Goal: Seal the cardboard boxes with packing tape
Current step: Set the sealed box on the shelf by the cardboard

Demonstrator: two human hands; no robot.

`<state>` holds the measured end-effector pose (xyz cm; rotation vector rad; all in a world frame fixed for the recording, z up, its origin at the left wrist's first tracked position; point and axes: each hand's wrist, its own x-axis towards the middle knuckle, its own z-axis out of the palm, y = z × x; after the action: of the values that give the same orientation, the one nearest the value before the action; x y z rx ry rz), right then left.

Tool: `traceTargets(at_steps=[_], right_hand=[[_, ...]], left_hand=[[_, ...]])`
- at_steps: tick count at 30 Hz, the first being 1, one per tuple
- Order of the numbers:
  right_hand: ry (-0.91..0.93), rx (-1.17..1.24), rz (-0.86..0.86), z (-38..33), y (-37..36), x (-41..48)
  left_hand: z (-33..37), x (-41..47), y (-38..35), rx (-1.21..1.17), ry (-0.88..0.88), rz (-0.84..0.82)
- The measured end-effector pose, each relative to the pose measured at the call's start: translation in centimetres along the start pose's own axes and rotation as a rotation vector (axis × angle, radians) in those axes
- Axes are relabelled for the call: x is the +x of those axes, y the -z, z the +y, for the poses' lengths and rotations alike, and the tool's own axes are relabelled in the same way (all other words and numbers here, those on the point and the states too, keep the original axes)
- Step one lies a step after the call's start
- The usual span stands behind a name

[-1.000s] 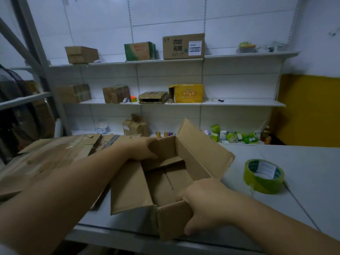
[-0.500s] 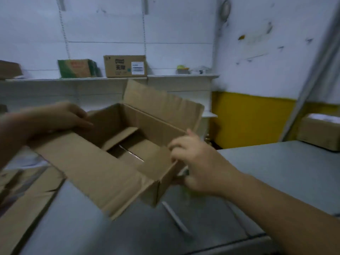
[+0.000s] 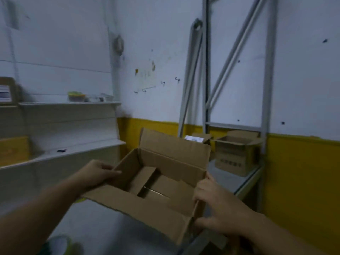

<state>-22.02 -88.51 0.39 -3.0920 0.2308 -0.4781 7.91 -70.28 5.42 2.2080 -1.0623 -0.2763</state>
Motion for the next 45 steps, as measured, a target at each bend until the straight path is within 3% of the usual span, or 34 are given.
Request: traceTargets(at_steps=[3, 5, 8, 10, 11, 13, 14, 15, 17, 20, 23, 25, 27, 28, 30, 31, 33, 34, 35, 37, 39, 40, 42, 45], right_hand=[[-0.117, 0.005, -0.036, 5.0, -1.0, 0.6], [-0.154, 0.037, -0.181, 5.9, -2.6, 1.9], [-0.207, 0.332, -0.251, 6.6, -3.7, 3.7], [-0.301, 0.517, -0.159, 7.6, -3.2, 5.0], [-0.327, 0.479, -0.051, 8.0, -3.0, 5.8], [-0.302, 0.148, 0.106, 8.8, -3.4, 7.7], [-0.299, 0.007, 0.061, 9.6, -4.1, 8.7], [-0.353, 0.013, -0.048, 10.6, -5.2, 9.6], [-0.533, 0.25, -0.246, 11.8, -6.4, 10.6], [-0.583, 0.457, -0.191, 13.2, -7.4, 11.1], [-0.779, 0.551, 0.152, 14.2, -7.9, 10.1], [-0.877, 0.76, 0.288, 14.7, -8.1, 9.0], [-0.94, 1.097, 0.224, 14.6, -7.4, 8.1], [-0.917, 1.141, 0.167, 14.1, -6.8, 7.9], [-0.797, 0.897, 0.119, 13.3, -6.5, 8.2], [-0.734, 0.652, 0.089, 13.1, -6.5, 8.8], [-0.694, 0.231, 0.002, 12.7, -6.6, 9.7], [-0.67, 0.207, 0.008, 12.6, -6.4, 9.8], [-0.642, 0.309, 0.057, 12.9, -6.3, 9.6], [-0.668, 0.614, 0.285, 13.0, -5.4, 7.6], [-0.847, 0.895, 0.557, 14.1, -5.4, 4.6], [-0.926, 1.105, 0.606, 14.6, -5.8, 3.2], [-0.944, 1.508, 0.58, 14.0, -7.5, 1.2], [-0.853, 1.53, 0.534, 11.9, -9.6, 1.3]], left_hand=[[3.4, 3.3, -4.0, 0.13, -0.006, -0.284], [3.2, 6.1, -6.4, 0.295, 0.074, -0.372], [1.4, 8.9, -10.0, 0.364, 0.086, -0.287], [0.2, 10.0, -11.3, 0.305, 0.062, -0.203], [-0.3, 10.2, -11.6, 0.313, 0.043, -0.172], [-1.0, 10.2, -12.0, 0.34, -0.009, -0.104], [-1.1, 9.9, -12.3, 0.356, -0.038, -0.072], [-1.2, 9.6, -12.7, 0.358, -0.077, -0.032], [-1.1, 9.0, -13.5, 0.339, -0.091, 0.052], [-1.0, 8.7, -14.4, 0.121, -0.002, 0.186], [-1.7, 8.9, -13.4, -0.267, 0.294, 0.24], [-2.3, 9.5, -11.7, -0.539, 0.479, 0.146], [-2.4, 9.7, -10.3, -0.596, 0.465, 0.05], [-2.2, 9.6, -10.1, -0.542, 0.385, 0.042], [-1.1, 9.6, -10.1, -0.42, 0.14, 0.05], [-0.4, 9.2, -10.4, -0.342, 0.028, 0.026], [0.3, 9.0, -11.3, -0.111, -0.106, -0.063], [0.3, 9.0, -11.5, -0.025, -0.12, -0.077], [0.3, 9.0, -11.2, -0.031, -0.116, -0.058], [0.4, 8.7, -10.0, -0.279, -0.088, 0.022], [-0.2, 8.2, -8.8, -0.584, -0.014, 0.132], [-0.6, 8.1, -8.6, -0.665, 0.032, 0.133], [-1.8, 7.9, -8.8, -0.646, 0.049, 0.007], [-2.2, 7.9, -9.9, -0.561, -0.028, -0.128]])
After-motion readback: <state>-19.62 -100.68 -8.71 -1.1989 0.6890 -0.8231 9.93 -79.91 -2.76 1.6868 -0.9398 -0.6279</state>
